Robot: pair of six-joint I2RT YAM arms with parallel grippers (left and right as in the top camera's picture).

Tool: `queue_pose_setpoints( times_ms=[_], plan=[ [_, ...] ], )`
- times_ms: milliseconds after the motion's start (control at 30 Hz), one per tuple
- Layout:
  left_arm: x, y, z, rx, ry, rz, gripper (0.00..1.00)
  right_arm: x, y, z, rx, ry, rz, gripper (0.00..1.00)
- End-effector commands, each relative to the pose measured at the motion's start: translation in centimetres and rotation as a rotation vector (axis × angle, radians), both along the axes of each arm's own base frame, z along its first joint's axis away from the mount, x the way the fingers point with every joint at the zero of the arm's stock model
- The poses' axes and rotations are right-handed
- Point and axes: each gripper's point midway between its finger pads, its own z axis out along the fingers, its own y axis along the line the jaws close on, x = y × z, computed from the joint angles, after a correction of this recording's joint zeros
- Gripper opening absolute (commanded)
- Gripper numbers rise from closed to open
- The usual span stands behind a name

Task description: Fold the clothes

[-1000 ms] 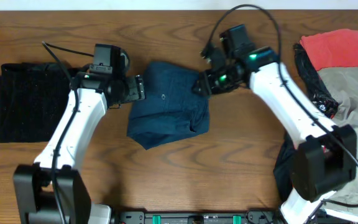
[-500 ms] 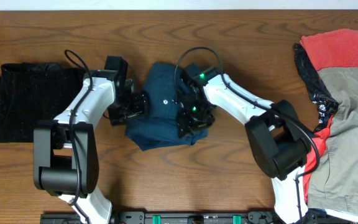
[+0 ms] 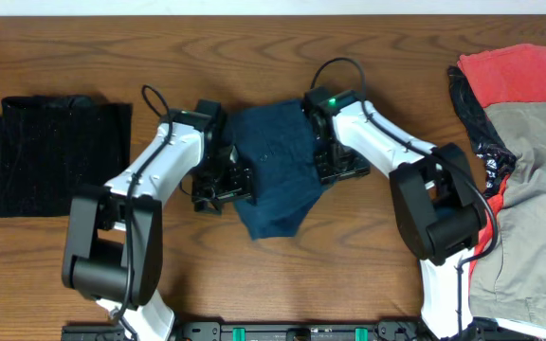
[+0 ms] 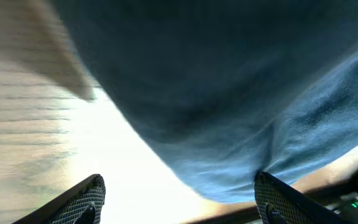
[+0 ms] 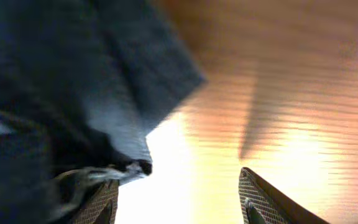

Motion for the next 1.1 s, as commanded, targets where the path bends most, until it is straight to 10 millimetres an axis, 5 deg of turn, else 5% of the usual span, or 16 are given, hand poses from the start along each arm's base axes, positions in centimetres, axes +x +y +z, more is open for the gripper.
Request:
queue_pose_setpoints(
  times_ms=[0, 233, 333, 933, 1067],
  plan=[
    [2.3, 2.6, 1.8, 0.099, -0.128, 0.064, 0.79, 1.2, -2.8, -0.4, -0.129, -0.052, -0.025, 0.61],
    [10.5, 6.0, 4.0, 0.095, -0.460, 0.205, 1.00, 1.2, -2.7, -0.4, -0.122, -0.050, -0.032, 0.61],
    [12.8, 6.5, 3.9, 0.076, -0.529, 0.233, 0.98, 1.1, -2.6, -0.5, -0.115, -0.047, -0.037, 0.61],
    [13.5, 0.8, -3.1, -0.239, -0.364, 0.197, 0.99, 1.0, -2.5, -0.5, -0.107, -0.040, -0.039, 0.62],
    [13.1, 0.3, -4.1, -0.237, -0.363, 0.134, 0.60, 0.8, -2.3, -0.5, -0.096, -0.032, -0.042, 0.62]
  ],
)
